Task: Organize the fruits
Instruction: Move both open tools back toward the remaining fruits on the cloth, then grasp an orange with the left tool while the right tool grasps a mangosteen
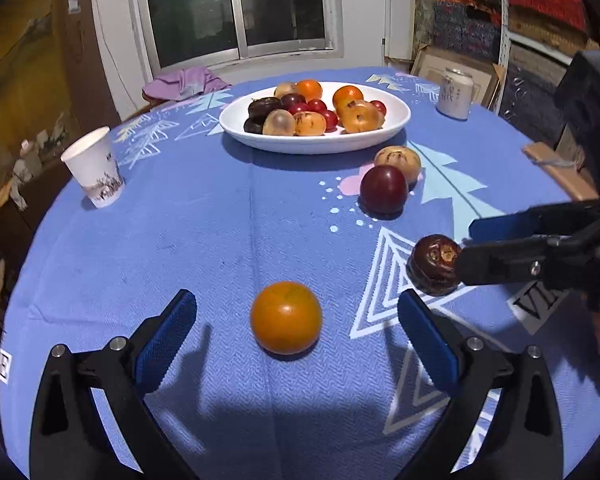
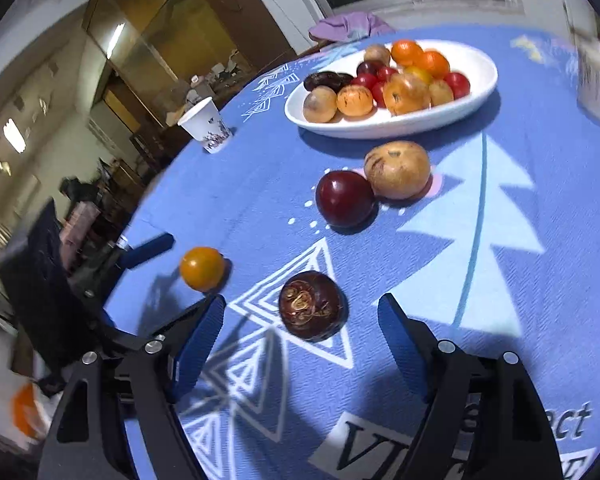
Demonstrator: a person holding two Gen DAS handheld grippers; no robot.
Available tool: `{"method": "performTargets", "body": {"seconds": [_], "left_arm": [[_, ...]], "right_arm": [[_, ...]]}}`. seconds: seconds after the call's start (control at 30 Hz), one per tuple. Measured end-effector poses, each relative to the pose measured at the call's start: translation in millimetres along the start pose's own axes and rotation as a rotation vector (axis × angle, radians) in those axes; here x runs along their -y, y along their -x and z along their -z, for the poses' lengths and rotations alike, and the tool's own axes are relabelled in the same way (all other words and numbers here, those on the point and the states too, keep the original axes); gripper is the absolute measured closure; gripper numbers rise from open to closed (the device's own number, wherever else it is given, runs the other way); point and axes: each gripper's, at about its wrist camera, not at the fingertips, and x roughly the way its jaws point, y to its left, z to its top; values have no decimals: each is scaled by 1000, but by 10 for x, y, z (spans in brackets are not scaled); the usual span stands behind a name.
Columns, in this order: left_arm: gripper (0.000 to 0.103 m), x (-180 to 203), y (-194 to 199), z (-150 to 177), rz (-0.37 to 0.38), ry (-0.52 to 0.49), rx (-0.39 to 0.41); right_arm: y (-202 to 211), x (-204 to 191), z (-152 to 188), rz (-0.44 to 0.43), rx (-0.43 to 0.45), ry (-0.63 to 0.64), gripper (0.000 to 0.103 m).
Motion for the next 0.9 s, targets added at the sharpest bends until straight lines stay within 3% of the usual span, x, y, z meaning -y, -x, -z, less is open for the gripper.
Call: {"method": "performTargets", "body": {"seconds": [0.1, 0.27, 0.37, 0.53, 0.63, 0.83, 0.9], "left_arm": [[4, -5, -59, -21, -28, -10, -22], [4, -59, -168, -44, -92, -2, -62], [4, -85, -200, -49, -124, -3, -71], [4, -94, -284, -50, -121, -11, -112], [4, -127, -301, -47, -100, 4, -121], [4, -334, -404, -33, 27, 130, -167], [4, -301, -406, -30, 12, 118, -166]], "right_arm": [[-32, -189, 63, 114, 12, 135, 22], [-155, -336, 171, 227, 4, 260, 22], [-191, -376, 194, 225, -6, 280, 22], [-236, -370, 173, 219, -13, 273, 31], [-258, -382, 154, 217, -8, 270, 39], [-291, -395, 138, 217, -11, 269, 40], [-301, -403, 139, 222, -15, 273, 39]]}}
